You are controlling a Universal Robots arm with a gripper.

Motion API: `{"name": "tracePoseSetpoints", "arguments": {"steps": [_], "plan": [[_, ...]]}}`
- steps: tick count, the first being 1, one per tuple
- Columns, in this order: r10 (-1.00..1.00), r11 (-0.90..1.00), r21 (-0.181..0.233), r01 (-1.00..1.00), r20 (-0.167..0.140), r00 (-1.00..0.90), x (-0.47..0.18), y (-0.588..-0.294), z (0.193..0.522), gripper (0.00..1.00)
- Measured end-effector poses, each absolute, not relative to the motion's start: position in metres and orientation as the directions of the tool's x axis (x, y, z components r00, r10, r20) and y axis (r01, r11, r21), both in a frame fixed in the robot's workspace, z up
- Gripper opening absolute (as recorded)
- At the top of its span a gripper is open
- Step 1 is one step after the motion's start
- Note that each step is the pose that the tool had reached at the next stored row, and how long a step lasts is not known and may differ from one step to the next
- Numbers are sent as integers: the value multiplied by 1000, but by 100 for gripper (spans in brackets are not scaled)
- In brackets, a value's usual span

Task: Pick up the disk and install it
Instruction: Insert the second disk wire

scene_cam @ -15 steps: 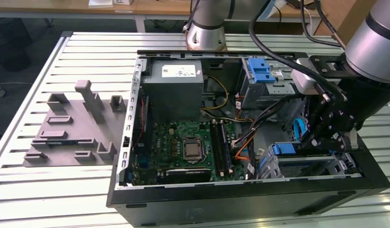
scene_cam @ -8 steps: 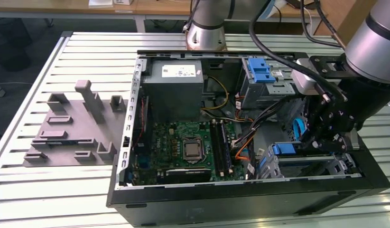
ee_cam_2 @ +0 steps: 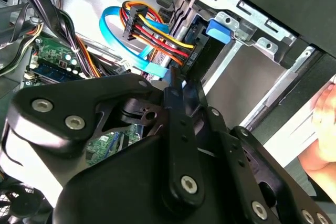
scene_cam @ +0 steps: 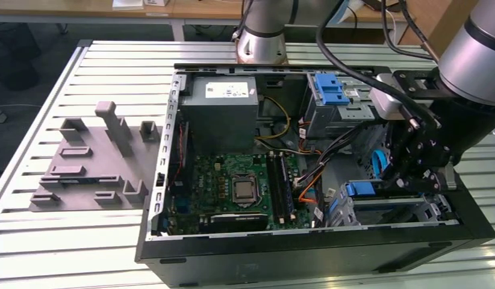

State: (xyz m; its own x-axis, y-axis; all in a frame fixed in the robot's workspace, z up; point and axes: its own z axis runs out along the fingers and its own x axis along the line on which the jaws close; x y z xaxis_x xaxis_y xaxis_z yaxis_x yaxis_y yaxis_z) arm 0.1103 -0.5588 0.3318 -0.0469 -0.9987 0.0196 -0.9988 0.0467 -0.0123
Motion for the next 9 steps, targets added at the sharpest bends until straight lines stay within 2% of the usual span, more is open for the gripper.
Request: {"name": "tracePoseSetpoints", "arguments": {"steps": [9], "plan": [[-999, 47, -13, -999, 20, -47, 110, -559, 330, 26]]}}
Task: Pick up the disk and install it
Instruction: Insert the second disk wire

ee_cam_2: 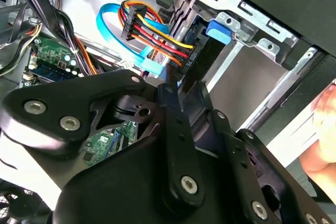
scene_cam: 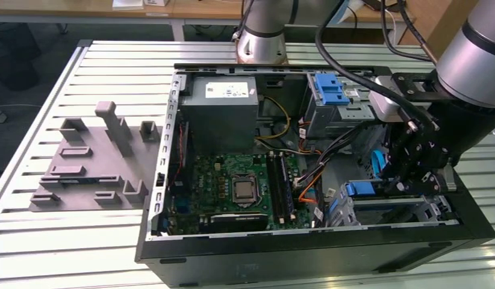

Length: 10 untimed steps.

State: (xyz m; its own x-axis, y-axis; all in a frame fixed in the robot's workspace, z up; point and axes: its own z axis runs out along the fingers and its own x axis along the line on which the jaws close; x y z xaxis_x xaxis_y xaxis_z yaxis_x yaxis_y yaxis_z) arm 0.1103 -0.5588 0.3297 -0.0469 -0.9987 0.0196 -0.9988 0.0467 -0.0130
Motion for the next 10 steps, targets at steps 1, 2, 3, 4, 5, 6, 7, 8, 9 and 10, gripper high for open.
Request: {"name": "tracePoseSetpoints", "arguments": {"steps": [1, 2, 3, 4, 5, 6, 7, 8, 9, 10], "plan": [[-999, 47, -13, -999, 20, -47, 110, -559, 330, 33], [-999, 47, -13, -999, 20, -47, 110, -559, 330, 33], [-999, 47, -13, -999, 20, -47, 110, -559, 330, 33], [-999, 47, -13, -999, 19, -47, 110, -559, 330, 33], [-999, 47, -13, -999, 19, -47, 110, -559, 330, 33], [-999, 47, -13, -999, 18, -47, 110, -559, 331, 33], [-999, 47, -13, -999, 18, -47, 110, -559, 332, 33], [-999, 47, -13, -999, 17, -47, 110, -559, 333, 33], [-999, 47, -13, -999, 17, -47, 110, -559, 334, 33], [-999, 47, -13, -999, 17, -47, 110, -559, 335, 33]]}}
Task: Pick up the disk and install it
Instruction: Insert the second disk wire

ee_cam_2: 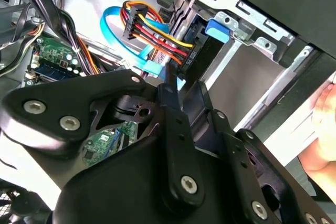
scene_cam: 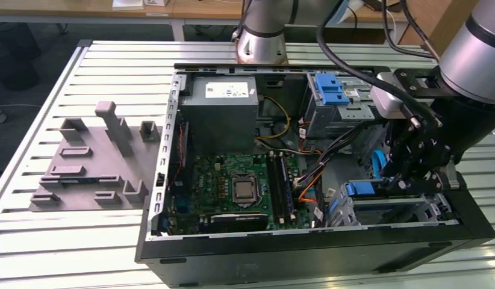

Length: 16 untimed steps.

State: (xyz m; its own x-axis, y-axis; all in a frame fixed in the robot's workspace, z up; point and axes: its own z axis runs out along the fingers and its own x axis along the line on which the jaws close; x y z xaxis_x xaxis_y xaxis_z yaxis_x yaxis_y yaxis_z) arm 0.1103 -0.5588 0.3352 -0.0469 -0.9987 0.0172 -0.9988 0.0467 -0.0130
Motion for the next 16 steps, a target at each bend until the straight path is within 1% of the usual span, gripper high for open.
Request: {"name": "tracePoseSetpoints", "arguments": {"steps": [8, 9, 10, 11, 13, 16], "plan": [[-999, 47, -13, -999, 17, -47, 110, -559, 346, 33], [-999, 47, -12, -999, 17, -47, 110, -559, 347, 31], [-999, 47, -12, -999, 17, -47, 110, -559, 347, 25], [-999, 47, -12, -999, 17, -47, 110, -559, 347, 25], [-999, 47, -12, -999, 17, -47, 110, -559, 348, 12], [-999, 47, -12, -999, 17, -47, 110, -559, 348, 11]]}}
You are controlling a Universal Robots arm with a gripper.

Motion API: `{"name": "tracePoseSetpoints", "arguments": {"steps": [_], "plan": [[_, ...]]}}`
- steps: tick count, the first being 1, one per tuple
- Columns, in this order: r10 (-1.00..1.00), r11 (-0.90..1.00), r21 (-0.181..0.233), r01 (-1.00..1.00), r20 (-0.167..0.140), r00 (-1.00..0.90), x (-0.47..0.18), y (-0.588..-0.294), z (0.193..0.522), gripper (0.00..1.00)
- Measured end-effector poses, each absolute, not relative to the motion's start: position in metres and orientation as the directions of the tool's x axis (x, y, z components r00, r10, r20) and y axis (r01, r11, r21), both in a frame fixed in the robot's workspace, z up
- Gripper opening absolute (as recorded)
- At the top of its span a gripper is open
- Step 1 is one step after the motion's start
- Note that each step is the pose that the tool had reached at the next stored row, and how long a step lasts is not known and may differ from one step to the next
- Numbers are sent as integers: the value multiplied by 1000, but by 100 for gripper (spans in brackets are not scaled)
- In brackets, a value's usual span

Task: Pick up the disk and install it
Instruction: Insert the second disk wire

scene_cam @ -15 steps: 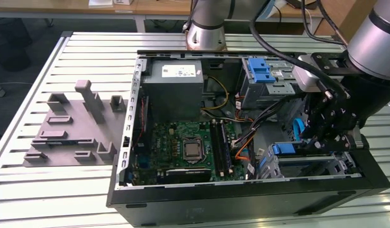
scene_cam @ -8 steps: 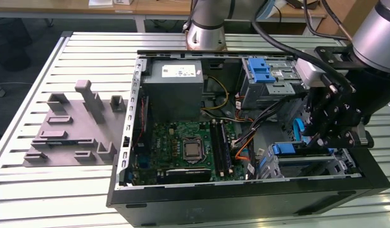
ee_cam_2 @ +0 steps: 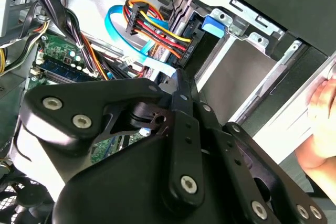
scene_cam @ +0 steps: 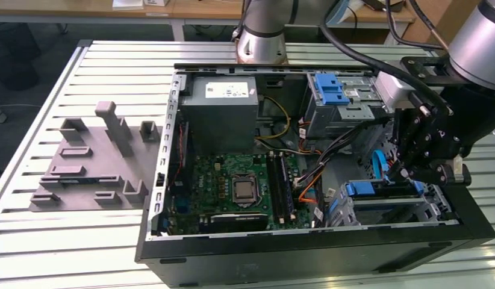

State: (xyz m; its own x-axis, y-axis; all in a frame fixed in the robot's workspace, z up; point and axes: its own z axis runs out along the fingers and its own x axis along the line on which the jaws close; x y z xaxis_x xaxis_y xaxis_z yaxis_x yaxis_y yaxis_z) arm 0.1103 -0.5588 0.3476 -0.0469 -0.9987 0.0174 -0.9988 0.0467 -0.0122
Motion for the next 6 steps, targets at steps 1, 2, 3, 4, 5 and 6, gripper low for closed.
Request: {"name": "tracePoseSetpoints", "arguments": {"steps": [1, 2, 3, 4, 5, 6], "plan": [[-999, 47, -12, -999, 17, -47, 110, -559, 348, 11], [-999, 47, -12, -999, 17, -47, 110, -559, 348, 11], [-999, 47, -12, -999, 17, -47, 110, -559, 348, 11], [-999, 47, -12, -999, 17, -47, 110, -559, 348, 11], [-999, 47, -12, -999, 17, -47, 110, -559, 348, 11], [-999, 47, -12, -999, 17, -47, 110, -559, 348, 11]]}}
